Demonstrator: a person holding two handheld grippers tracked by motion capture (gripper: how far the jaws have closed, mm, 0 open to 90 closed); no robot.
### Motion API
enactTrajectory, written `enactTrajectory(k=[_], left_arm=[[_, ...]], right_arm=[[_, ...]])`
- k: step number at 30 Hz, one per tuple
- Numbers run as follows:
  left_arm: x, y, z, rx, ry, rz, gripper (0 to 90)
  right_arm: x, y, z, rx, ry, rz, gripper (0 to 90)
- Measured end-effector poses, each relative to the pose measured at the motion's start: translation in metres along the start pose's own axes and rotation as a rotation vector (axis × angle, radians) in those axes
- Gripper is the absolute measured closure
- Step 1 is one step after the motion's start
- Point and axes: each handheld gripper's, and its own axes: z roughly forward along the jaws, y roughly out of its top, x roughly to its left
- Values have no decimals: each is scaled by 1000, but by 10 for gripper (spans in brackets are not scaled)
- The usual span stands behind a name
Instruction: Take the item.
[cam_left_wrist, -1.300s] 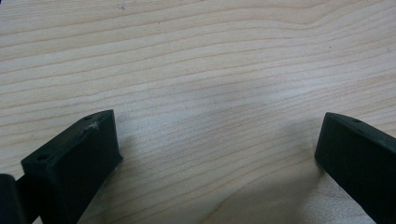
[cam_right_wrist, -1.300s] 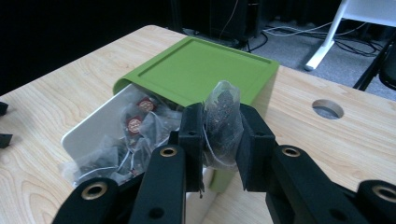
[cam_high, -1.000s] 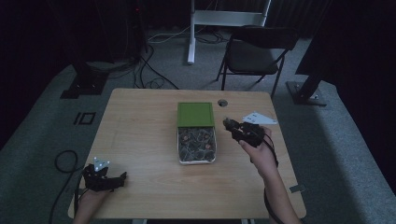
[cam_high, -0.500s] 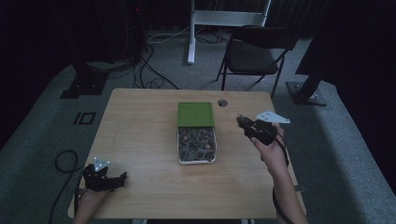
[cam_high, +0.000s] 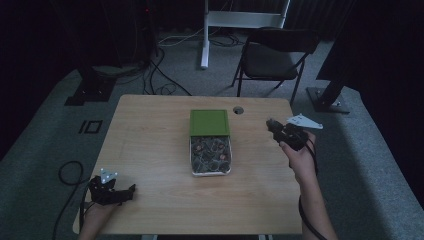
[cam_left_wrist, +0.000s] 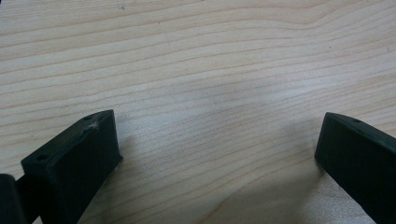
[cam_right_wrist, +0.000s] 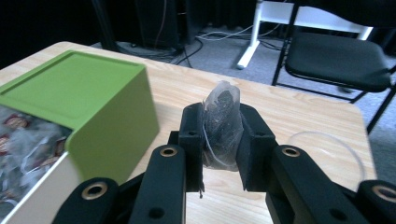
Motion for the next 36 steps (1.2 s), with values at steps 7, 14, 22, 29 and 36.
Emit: enactTrajectory(k=[7, 14, 22, 29, 36], left_arm=[[0, 0, 0, -1, 0, -2, 2], [0, 0, 0, -1, 0, -2, 2], [0, 0, 0, -2, 0, -2, 2], [0, 0, 0, -1, 0, -2, 2], [0, 0, 0, -1, 0, -2, 2]], right_arm=[[-14, 3, 1, -7, -35, 24, 745], [-28, 5, 3, -10, -70, 42, 745], [-42, 3, 10, 6, -106, 60, 745], [-53, 1, 19, 20, -127, 92, 746], [-60, -5, 32, 44, -157, 105, 746]])
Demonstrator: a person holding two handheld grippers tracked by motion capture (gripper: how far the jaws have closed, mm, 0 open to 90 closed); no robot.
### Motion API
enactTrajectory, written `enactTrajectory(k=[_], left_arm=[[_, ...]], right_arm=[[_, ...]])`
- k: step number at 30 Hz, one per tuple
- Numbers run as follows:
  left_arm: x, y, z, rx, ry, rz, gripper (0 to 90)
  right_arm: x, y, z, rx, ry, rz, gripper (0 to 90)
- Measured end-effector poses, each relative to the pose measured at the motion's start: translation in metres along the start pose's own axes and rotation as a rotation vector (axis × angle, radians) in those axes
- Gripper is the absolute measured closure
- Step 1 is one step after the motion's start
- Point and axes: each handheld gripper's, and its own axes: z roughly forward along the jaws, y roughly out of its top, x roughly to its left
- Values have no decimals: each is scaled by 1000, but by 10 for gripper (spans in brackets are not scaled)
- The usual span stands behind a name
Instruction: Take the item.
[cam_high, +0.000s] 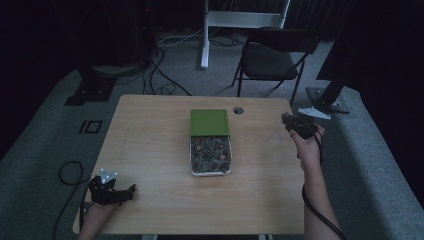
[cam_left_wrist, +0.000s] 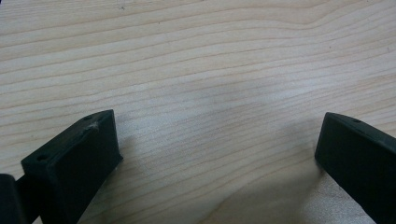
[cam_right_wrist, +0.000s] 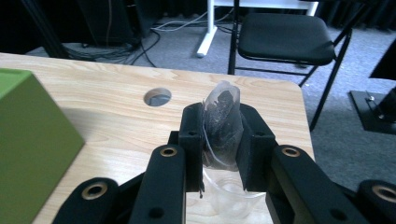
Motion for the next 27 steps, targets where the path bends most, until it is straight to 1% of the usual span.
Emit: enactTrajectory(k=[4, 7, 16, 19, 22, 27], left_arm=[[0, 0, 0, 0, 0, 0, 2], [0, 0, 0, 0, 0, 0, 2], [0, 0, 0, 0, 0, 0, 2], [0, 0, 0, 0, 0, 0, 2], [0, 0, 0, 0, 0, 0, 2], [0, 0, 0, 0, 0, 0, 2]], right_arm=[[-2, -3, 7, 15, -5, 14, 746], [-5, -4, 10, 17, -12, 25, 746], [-12, -6, 20, 39, -25, 45, 745], [-12, -8, 23, 44, -21, 56, 745], [-12, -13, 32, 69, -25, 61, 745], [-12, -18, 38, 89, -24, 70, 739]])
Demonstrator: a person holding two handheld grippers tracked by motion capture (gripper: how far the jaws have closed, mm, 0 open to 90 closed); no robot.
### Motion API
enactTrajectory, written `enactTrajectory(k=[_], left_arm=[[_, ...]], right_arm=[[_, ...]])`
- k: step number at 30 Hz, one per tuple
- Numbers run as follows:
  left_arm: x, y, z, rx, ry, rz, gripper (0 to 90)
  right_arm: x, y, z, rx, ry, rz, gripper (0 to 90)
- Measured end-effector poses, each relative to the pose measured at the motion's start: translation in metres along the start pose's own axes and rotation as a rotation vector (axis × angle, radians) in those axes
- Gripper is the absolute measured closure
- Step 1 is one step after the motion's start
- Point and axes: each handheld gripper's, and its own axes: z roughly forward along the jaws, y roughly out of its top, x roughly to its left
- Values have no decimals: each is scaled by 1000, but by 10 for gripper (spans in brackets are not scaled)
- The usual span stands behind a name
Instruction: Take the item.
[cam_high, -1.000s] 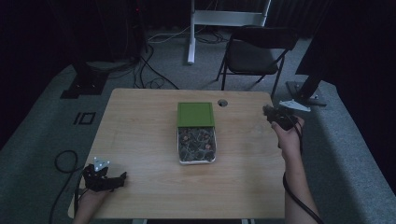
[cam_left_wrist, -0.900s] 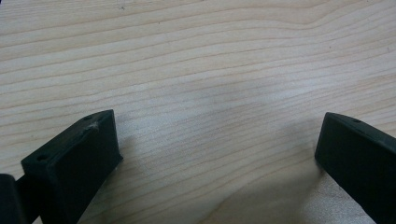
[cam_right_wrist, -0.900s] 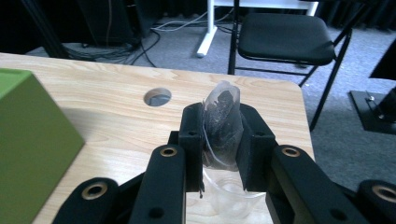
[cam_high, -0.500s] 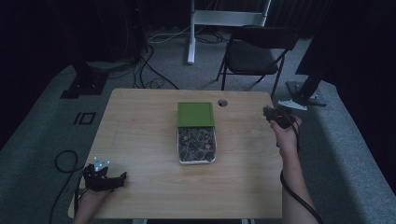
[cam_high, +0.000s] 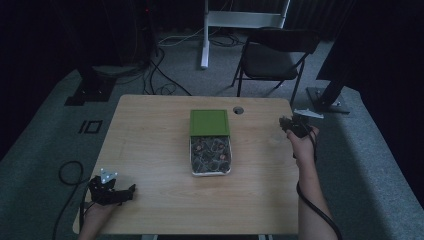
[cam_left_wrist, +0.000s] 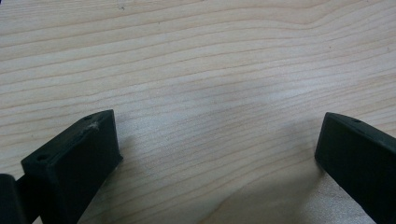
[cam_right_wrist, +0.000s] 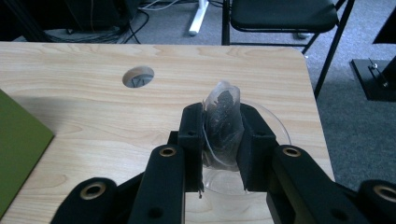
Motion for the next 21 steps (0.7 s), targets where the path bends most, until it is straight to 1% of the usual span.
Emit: enactTrajectory(k=[3, 4, 6, 7, 9, 11, 13, 16, 20, 21], left_arm=[[0, 0, 0, 0, 0, 0, 2], [0, 0, 0, 0, 0, 0, 2], [0, 0, 0, 0, 0, 0, 2], [0, 0, 0, 0, 0, 0, 2], [0, 0, 0, 0, 0, 0, 2], [0, 0, 0, 0, 0, 0, 2], [0, 0, 0, 0, 0, 0, 2], [0, 0, 0, 0, 0, 0, 2], [0, 0, 0, 0, 0, 0, 2], [0, 0, 0, 0, 0, 0, 2]], right_arm=[[0, 0, 0, 1, -3, 3, 736], [-1, -1, 1, 11, 2, 12, 668], [-1, -2, 1, 16, 8, 14, 588], [-1, -2, 1, 17, 12, 10, 570], [0, -1, -1, 13, 0, -7, 559], [0, 0, -3, 3, 0, -1, 547], [0, 2, -5, 0, -2, -6, 526], [0, 4, -10, -6, 8, -1, 513], [3, 3, -14, -6, 35, -3, 449], [3, 3, -14, -6, 35, -3, 449]])
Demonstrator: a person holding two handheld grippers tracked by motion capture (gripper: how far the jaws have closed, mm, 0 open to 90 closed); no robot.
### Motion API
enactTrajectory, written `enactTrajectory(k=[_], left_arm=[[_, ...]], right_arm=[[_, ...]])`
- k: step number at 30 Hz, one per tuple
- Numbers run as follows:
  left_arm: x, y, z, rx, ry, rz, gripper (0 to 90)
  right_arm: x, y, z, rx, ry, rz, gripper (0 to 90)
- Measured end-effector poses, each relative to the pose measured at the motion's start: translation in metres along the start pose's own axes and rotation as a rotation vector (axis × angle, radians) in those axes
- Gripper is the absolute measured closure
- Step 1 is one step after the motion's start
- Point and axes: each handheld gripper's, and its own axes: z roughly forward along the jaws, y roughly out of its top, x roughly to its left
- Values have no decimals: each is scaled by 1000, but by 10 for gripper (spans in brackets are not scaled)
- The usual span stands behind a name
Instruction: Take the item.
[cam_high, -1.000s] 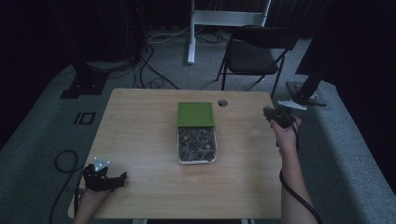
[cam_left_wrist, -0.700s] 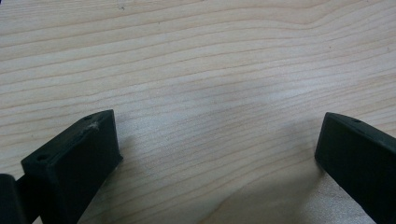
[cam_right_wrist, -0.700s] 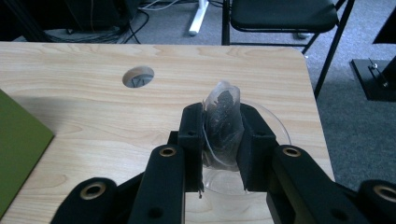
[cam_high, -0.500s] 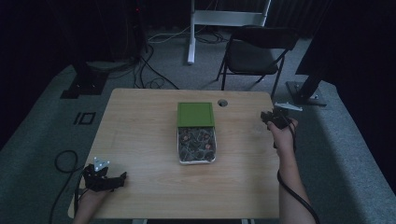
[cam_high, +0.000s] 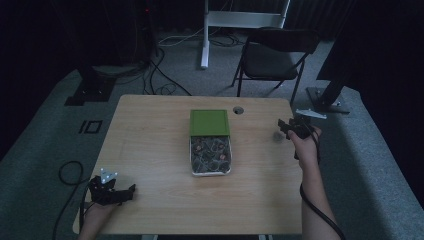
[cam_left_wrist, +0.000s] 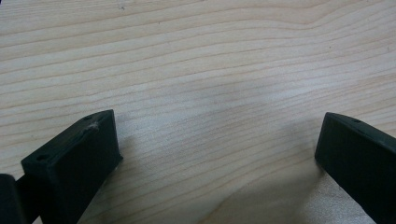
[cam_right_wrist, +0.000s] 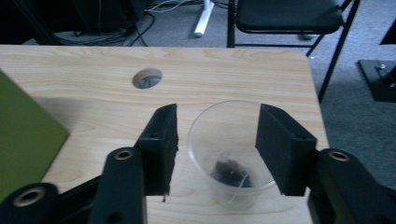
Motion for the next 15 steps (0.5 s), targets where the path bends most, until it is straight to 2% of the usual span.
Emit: enactTrajectory(k=[1, 2, 5, 6, 10, 15], left_arm=[[0, 0, 0, 0, 0, 0, 2], [0, 0, 0, 0, 0, 0, 2], [0, 0, 0, 0, 0, 0, 2], [0, 0, 0, 0, 0, 0, 2], [0, 0, 0, 0, 0, 0, 2], [0, 0, 0, 0, 0, 0, 2]], right_arm=[[1, 0, -1, 1, 7, -4, 421], [2, -1, -2, 5, 40, -5, 350], [4, -1, -3, 1, 61, -10, 300], [6, -1, -5, -5, 73, -3, 257], [12, -2, -10, -19, 91, -17, 206], [16, -4, -15, -26, 100, -35, 192]])
